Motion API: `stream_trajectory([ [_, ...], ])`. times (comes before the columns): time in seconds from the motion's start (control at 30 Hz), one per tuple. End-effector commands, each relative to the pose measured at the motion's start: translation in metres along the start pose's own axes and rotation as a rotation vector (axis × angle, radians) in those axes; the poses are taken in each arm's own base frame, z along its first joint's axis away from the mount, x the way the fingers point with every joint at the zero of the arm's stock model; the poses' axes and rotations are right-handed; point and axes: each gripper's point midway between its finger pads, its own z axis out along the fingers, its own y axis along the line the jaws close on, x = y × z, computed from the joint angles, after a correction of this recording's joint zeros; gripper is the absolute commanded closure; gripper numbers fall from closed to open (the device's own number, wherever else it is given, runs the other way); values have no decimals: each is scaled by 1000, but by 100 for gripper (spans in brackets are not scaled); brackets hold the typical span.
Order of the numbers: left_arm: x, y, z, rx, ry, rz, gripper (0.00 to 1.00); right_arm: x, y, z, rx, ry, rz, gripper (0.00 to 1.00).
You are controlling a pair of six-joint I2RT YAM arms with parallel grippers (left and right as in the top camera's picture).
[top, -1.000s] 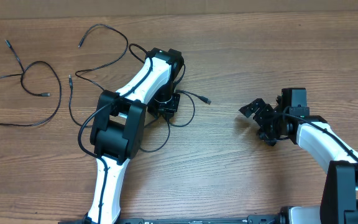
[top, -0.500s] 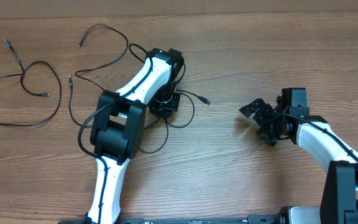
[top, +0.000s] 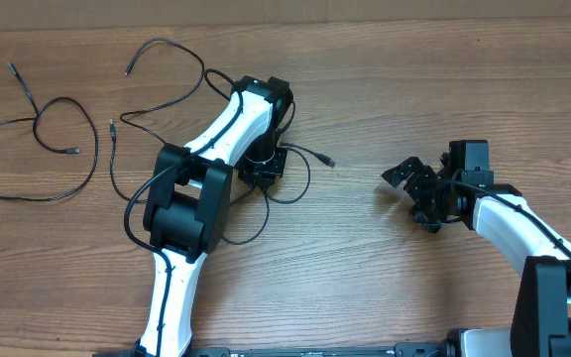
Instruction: Untangle cables
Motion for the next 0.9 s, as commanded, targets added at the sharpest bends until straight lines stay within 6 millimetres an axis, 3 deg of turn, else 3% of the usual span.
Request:
stream_trajectory([
  [0.0, 8, 8, 42, -56, 85, -28, 72, 1, -12, 3, 46, -7, 11, 0],
  [0.27, 18, 11, 63, -63, 109, -28, 72, 1, -12, 3, 46, -7, 11, 0],
  [0.4, 18, 12, 63, -63, 111, -28, 81, 1, -12, 3, 46, -7, 11, 0],
  [0.6, 17, 11, 63, -62, 107, -28, 81, 1, -12, 3, 46, -7, 11, 0],
  [0.87, 17, 11, 63, -62, 107, -28, 64, 1, -12, 3, 46, -7, 12, 0],
])
